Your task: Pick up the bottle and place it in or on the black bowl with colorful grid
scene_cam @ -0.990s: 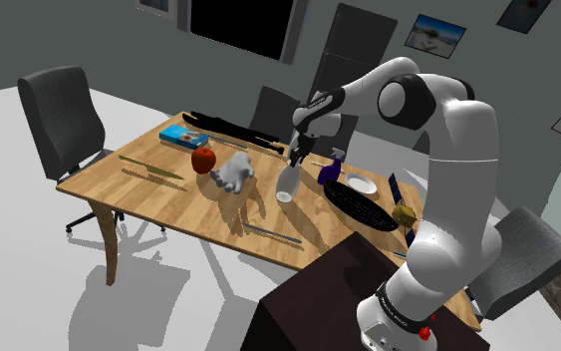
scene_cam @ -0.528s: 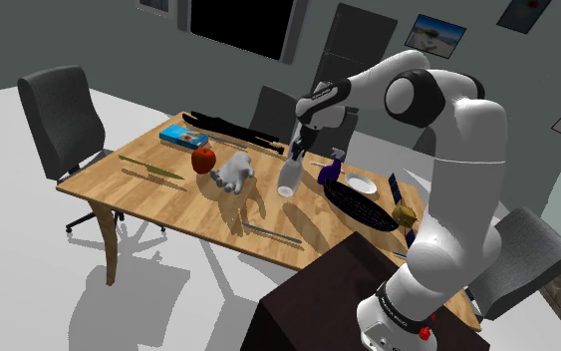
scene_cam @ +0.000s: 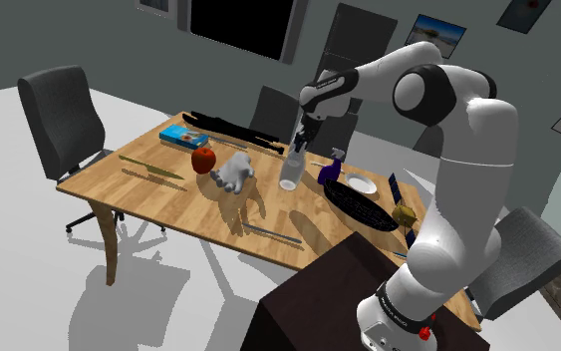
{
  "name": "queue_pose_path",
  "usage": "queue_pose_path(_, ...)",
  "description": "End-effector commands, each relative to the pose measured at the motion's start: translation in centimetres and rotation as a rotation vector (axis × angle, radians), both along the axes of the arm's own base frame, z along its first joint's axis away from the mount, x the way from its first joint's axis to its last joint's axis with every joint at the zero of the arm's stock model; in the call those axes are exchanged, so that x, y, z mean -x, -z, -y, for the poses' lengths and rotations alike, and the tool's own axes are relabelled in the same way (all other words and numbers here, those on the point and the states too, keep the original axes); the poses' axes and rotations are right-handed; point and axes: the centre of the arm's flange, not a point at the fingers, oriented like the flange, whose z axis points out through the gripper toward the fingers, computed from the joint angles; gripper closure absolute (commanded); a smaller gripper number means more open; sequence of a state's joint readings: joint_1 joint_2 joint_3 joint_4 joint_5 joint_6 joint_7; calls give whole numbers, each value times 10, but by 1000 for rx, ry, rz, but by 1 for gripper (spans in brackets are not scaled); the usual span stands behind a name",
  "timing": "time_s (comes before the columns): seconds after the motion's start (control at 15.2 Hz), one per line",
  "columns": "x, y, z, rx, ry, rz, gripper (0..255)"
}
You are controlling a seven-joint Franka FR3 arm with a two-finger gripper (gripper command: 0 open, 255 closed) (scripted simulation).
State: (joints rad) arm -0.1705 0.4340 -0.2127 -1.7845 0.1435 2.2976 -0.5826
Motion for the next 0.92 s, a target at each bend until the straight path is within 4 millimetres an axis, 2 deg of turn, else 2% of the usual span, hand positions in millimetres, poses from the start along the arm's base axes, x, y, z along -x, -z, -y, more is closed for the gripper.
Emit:
queue_pose_path(0.0,1,-11,1,0,0,0,255)
queue_pose_path(0.86,1,-80,1,0,0,0,255)
